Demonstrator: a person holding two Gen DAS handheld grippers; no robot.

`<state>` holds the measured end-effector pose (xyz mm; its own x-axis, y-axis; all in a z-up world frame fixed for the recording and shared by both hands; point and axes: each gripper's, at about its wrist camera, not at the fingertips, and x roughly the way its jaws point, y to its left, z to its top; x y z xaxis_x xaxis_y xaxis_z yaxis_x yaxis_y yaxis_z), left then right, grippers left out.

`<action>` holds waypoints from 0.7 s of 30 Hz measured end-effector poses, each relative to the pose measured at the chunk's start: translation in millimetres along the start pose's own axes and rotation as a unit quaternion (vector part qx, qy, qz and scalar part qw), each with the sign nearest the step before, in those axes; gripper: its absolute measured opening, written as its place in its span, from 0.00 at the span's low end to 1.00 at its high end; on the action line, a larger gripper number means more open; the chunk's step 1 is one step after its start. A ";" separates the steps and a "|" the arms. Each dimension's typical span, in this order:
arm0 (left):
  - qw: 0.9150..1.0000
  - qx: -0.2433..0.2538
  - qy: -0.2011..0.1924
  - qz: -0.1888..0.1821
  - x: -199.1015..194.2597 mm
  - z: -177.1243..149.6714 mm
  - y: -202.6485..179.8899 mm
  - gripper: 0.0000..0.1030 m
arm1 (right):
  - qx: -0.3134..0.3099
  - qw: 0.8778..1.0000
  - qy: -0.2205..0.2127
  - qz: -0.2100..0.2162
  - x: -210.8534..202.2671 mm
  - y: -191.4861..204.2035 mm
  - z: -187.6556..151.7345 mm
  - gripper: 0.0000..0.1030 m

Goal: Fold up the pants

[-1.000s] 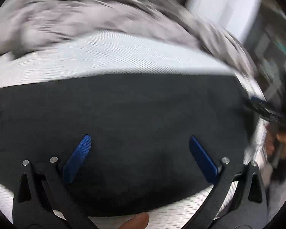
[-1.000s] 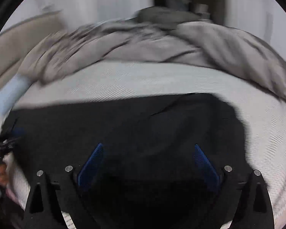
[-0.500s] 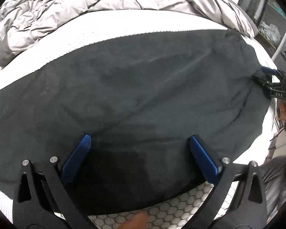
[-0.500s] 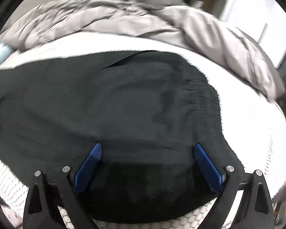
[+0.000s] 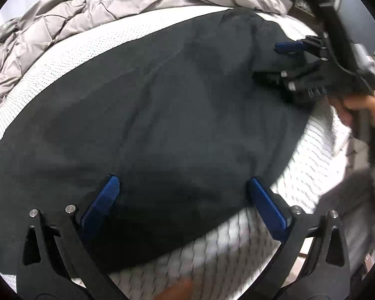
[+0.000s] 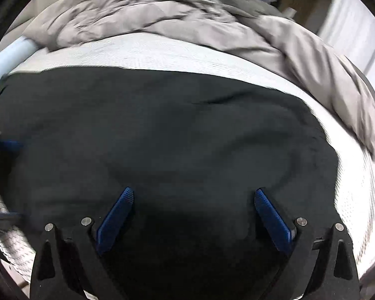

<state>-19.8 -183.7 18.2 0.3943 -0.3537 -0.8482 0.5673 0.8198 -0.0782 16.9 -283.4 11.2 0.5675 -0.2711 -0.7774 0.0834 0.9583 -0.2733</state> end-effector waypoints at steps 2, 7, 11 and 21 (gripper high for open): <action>0.999 -0.026 -0.022 -0.029 -19.3 -7.5 12.6 0.99 | 0.043 0.999 -0.013 0.000 -9.9 -28.2 -5.9 0.95; 0.992 -0.105 -0.067 -0.003 -46.0 -22.9 57.7 0.99 | 0.109 0.992 -0.062 0.026 -37.5 -62.9 -9.5 0.95; 0.983 -0.169 -0.071 -0.008 -42.9 -25.8 89.5 0.99 | 0.177 0.980 -0.084 0.046 -53.9 -75.6 -14.6 0.95; 0.989 -0.132 -0.013 0.069 7.5 -17.1 105.1 0.99 | -0.012 1.000 0.018 0.017 -10.9 -12.7 -26.2 0.99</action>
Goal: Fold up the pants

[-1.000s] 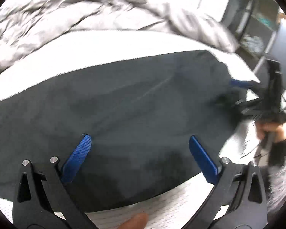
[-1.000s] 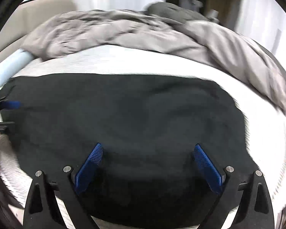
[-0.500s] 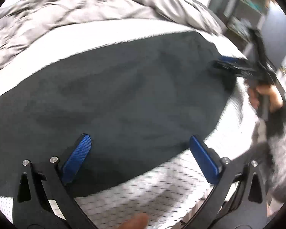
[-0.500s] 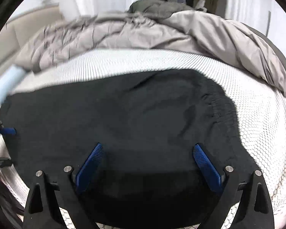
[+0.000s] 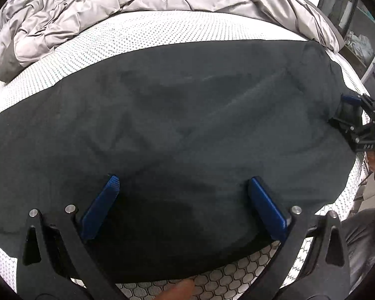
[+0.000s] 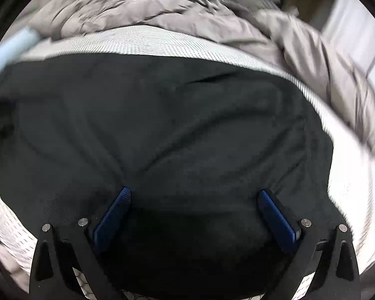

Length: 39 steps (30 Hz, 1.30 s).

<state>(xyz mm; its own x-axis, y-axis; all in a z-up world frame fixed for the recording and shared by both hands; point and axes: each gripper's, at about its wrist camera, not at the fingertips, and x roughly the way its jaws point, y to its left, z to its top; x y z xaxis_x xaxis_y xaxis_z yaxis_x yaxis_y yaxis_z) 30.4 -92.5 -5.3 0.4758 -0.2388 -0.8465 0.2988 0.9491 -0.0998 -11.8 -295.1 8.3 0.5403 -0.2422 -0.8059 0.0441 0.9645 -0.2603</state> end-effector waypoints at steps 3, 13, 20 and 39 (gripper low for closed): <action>1.000 0.000 0.000 0.001 -0.4 0.1 -4.5 0.99 | 0.001 1.000 -0.001 0.007 -1.6 -2.6 1.1 0.99; 1.000 0.023 -0.006 -0.012 -15.7 -0.9 -25.3 0.99 | -0.035 0.998 -0.005 0.050 -2.0 18.6 0.3 0.99; 1.000 0.004 0.011 0.004 -12.9 -4.9 -0.8 1.00 | 0.030 0.997 0.010 -0.069 -14.3 -57.7 -26.9 0.99; 0.997 0.063 0.041 -0.030 43.6 74.8 -55.5 1.00 | -0.030 0.999 0.009 -0.015 29.1 -4.6 45.7 0.99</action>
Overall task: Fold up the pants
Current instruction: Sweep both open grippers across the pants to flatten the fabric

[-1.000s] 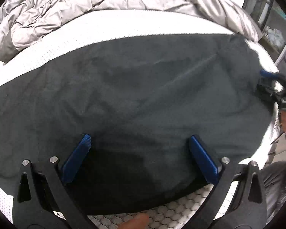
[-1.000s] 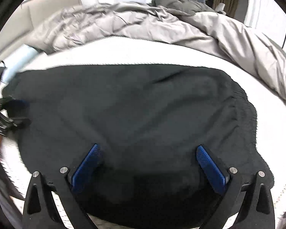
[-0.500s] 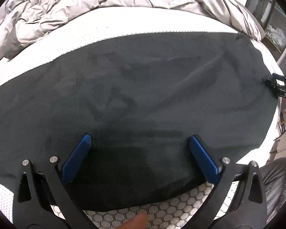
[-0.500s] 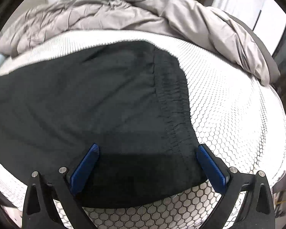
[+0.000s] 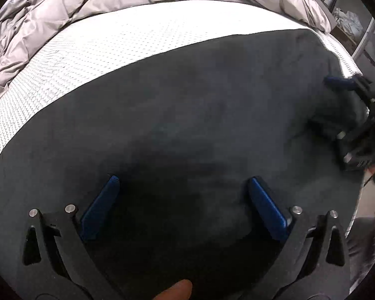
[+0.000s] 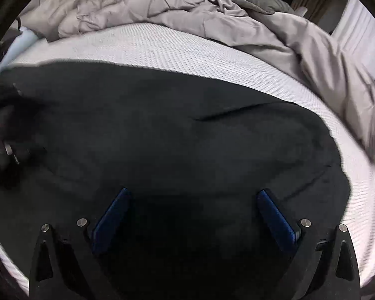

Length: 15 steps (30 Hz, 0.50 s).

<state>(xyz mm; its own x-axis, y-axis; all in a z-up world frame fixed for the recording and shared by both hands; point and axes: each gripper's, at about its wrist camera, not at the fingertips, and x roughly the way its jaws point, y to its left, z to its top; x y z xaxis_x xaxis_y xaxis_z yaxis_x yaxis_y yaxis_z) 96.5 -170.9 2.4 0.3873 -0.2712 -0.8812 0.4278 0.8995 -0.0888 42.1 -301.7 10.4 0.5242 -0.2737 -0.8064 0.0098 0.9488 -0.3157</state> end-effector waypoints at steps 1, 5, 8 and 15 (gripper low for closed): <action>1.000 -0.005 -0.004 -0.006 -3.2 -1.5 6.6 1.00 | 0.015 1.000 0.000 -0.010 -2.9 -12.0 -5.8 0.99; 0.999 -0.036 0.000 0.012 -9.8 -8.6 36.0 1.00 | 0.076 0.991 0.010 -0.109 -17.3 -68.0 -37.9 0.99; 0.999 -0.042 -0.005 0.017 -13.8 -11.9 37.8 1.00 | 0.147 0.987 0.005 -0.071 -16.9 -97.2 -53.6 0.99; 0.998 -0.037 -0.049 0.016 -49.7 1.0 18.2 0.99 | 0.125 0.987 -0.080 -0.055 -64.2 -66.3 -27.4 0.99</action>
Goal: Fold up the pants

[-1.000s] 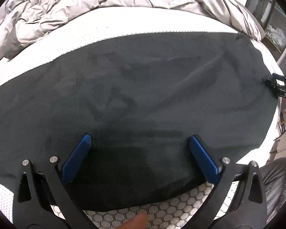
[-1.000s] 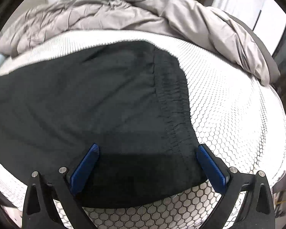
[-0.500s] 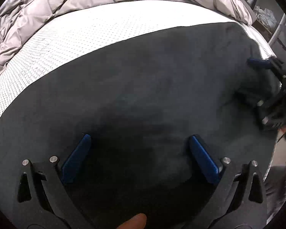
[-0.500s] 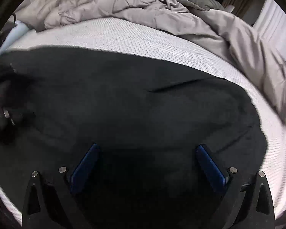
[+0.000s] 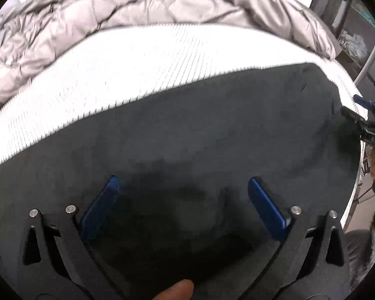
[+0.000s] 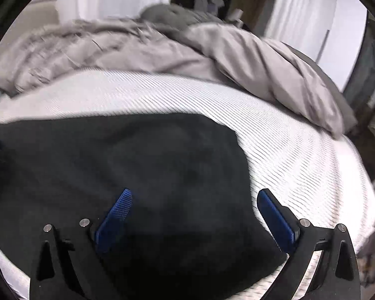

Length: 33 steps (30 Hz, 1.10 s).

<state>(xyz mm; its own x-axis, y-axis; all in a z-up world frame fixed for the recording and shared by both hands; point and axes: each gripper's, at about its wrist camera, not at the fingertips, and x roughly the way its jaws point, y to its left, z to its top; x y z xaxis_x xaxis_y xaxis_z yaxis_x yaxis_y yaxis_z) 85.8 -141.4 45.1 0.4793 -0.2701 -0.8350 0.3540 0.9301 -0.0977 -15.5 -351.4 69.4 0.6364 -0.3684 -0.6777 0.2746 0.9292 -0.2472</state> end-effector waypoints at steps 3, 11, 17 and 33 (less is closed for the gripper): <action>1.000 0.003 0.017 0.015 21.2 17.6 3.1 0.99 | -0.018 0.999 0.013 0.048 13.2 33.4 15.0 0.99; 0.998 -0.048 0.036 0.012 50.9 20.2 62.8 0.99 | -0.064 0.991 0.080 -0.085 82.6 36.2 29.6 0.98; 0.998 -0.057 0.029 0.025 38.3 19.9 78.4 0.99 | -0.010 0.990 0.068 -0.122 63.4 14.7 41.9 0.98; 0.994 -0.084 0.031 0.056 29.6 3.3 115.0 0.99 | -0.072 0.989 0.092 -0.093 112.6 83.3 66.7 0.99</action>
<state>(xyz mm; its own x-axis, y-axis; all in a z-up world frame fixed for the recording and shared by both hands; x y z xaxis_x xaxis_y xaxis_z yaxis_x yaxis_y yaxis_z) 143.4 -43.3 10.9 0.4556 -0.1508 -0.8773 0.1596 0.9834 -0.0861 127.1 -317.4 18.7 0.4384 -0.5347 -0.7224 0.2612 0.8449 -0.4668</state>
